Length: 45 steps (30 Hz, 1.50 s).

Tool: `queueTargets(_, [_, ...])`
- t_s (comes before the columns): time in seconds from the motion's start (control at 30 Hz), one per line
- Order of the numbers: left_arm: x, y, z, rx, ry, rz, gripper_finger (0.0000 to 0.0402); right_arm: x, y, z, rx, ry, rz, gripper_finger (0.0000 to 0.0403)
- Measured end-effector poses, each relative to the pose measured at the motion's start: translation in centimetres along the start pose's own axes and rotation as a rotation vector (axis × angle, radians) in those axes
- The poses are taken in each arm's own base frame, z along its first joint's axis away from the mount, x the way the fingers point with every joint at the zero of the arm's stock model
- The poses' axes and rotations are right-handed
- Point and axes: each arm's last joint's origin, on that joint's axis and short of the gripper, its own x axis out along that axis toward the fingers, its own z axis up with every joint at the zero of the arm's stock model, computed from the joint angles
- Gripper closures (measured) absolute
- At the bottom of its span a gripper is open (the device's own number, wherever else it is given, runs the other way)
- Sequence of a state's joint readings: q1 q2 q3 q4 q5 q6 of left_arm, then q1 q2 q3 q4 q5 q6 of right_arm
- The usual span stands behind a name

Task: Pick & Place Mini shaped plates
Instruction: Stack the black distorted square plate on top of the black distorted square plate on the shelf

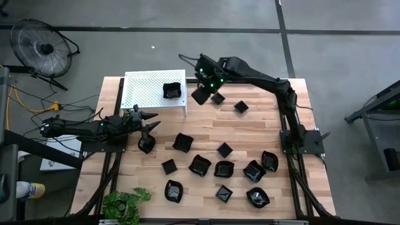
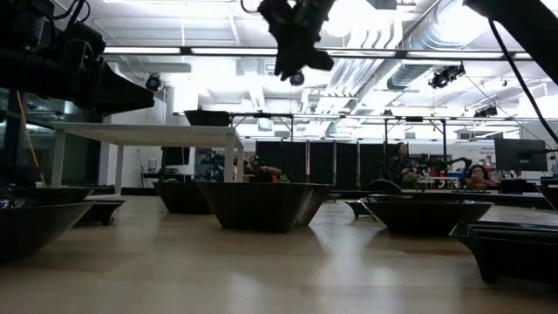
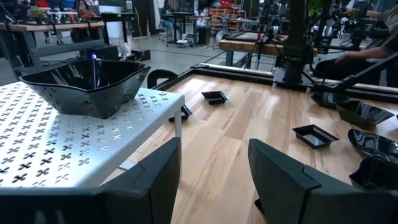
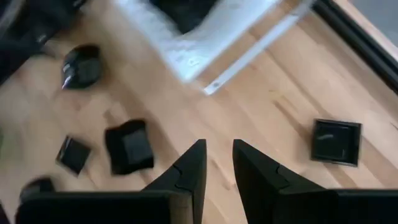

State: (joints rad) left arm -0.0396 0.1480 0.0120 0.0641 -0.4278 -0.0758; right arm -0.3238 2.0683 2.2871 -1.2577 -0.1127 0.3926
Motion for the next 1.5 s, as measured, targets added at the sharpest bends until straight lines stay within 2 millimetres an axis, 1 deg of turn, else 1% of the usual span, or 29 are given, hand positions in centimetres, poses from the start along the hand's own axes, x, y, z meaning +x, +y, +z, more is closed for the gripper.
queueTargets(0.13, [0.0, 0.0, 0.0, 0.000, 0.000, 0.000, 0.0215, -1.4, 2.4, -1.3, -0.093, -0.012, 0.036, 0.0329])
queueTargets(0.3, [0.0, 0.0, 0.0, 0.000, 0.000, 0.000, 0.0215, -1.8, 4.8, -2.9, -0.183, 0.006, 0.005, 0.0329])
queueTargets(0.5, [0.0, 0.0, 0.0, 0.000, 0.001, 0.000, 0.0215, -2.9, 7.7, -5.4, -0.275, 0.050, 0.025, 0.0329])
queueTargets(0.67, [0.0, 0.0, 0.0, 0.000, 0.000, 0.000, 0.0215, -4.2, 9.5, -7.5, -0.309, 0.060, 0.013, 0.0329])
queueTargets(0.77, [0.0, 0.0, 0.0, 0.000, 0.000, 0.000, 0.0215, -4.6, 10.5, -8.7, -0.322, 0.073, -0.011, 0.0329])
queueTargets(0.87, [0.0, 0.0, 0.0, 0.000, 0.000, 0.001, 0.0215, -4.9, 11.4, -9.8, -0.329, 0.085, -0.037, 0.0329])
queueTargets(1.03, [0.0, 0.0, 0.0, 0.000, 0.000, 0.000, 0.0215, -5.1, 12.9, -11.1, -0.351, 0.081, -0.015, 0.0329])
queueTargets(1.1, [0.0, 0.0, 0.0, 0.000, 0.000, 0.000, 0.0215, -4.7, 13.5, -11.4, -0.364, 0.065, -0.008, 0.0329])
queueTargets(1.2, [0.0, 0.0, 0.0, 0.000, 0.000, 0.000, 0.0215, -3.5, 14.1, -12.3, -0.378, 0.048, 0.013, 0.0329])
queueTargets(1.27, [0.0, 0.0, 0.0, 0.000, 0.000, 0.000, 0.0215, -2.9, 14.0, -13.0, -0.364, 0.037, 0.027, 0.0330])
queueTargets(1.4, [0.0, 0.0, 0.0, 0.000, 0.000, 0.000, 0.0215, -2.3, 13.0, -15.1, -0.319, -0.011, 0.075, 0.0330])
queueTargets(1.5, [0.0, 0.0, 0.0, 0.000, 0.000, 0.000, 0.0215, -1.7, 11.5, -17.6, -0.245, 0.013, 0.060, 0.0330])
